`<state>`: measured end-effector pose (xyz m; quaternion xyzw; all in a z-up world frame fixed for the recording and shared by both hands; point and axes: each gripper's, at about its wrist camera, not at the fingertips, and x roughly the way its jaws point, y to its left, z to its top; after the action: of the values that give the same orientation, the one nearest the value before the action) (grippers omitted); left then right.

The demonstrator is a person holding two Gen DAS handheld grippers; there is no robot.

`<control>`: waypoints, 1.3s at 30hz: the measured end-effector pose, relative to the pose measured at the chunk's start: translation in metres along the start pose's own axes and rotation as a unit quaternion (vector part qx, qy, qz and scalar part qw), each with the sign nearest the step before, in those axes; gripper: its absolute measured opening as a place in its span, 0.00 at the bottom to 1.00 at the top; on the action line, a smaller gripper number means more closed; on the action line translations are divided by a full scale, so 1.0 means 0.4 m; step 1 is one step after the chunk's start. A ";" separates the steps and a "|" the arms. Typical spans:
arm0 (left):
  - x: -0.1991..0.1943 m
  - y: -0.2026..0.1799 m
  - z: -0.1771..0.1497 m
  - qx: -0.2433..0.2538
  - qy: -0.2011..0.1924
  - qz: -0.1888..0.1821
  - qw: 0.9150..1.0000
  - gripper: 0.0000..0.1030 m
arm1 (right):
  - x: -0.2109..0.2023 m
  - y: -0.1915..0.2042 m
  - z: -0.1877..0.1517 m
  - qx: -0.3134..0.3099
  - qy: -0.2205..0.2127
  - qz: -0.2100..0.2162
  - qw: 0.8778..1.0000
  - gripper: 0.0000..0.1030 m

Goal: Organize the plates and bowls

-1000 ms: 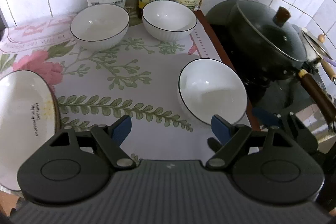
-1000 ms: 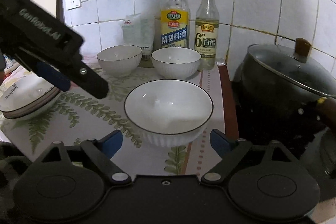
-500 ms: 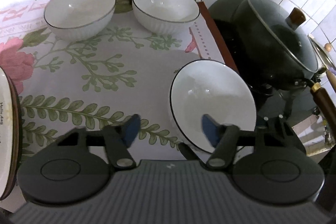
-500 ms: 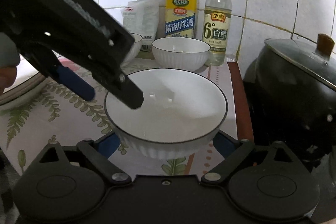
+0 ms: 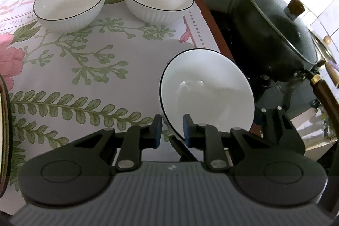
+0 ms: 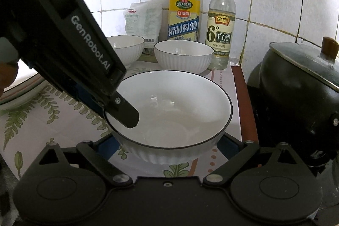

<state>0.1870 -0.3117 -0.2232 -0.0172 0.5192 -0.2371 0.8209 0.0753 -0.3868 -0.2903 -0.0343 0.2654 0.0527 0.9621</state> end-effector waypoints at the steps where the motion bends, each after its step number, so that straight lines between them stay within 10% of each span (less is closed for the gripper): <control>1: -0.002 0.000 -0.002 0.003 0.001 0.003 1.000 0.19 | -0.001 0.002 0.001 0.000 0.000 0.001 1.000 0.97; 22: -0.210 0.117 -0.069 -0.006 -0.016 0.003 1.000 0.19 | -0.110 0.167 0.076 -0.055 -0.027 0.030 0.998 0.97; 39: -0.184 0.231 -0.079 -0.023 -0.003 0.032 0.999 0.18 | -0.019 0.253 0.090 -0.052 0.001 0.058 0.997 0.97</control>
<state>0.1685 -0.1929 -0.2008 -0.0204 0.5221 -0.1983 0.8293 0.0751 -0.2838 -0.2594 -0.0685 0.2649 0.1223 0.9540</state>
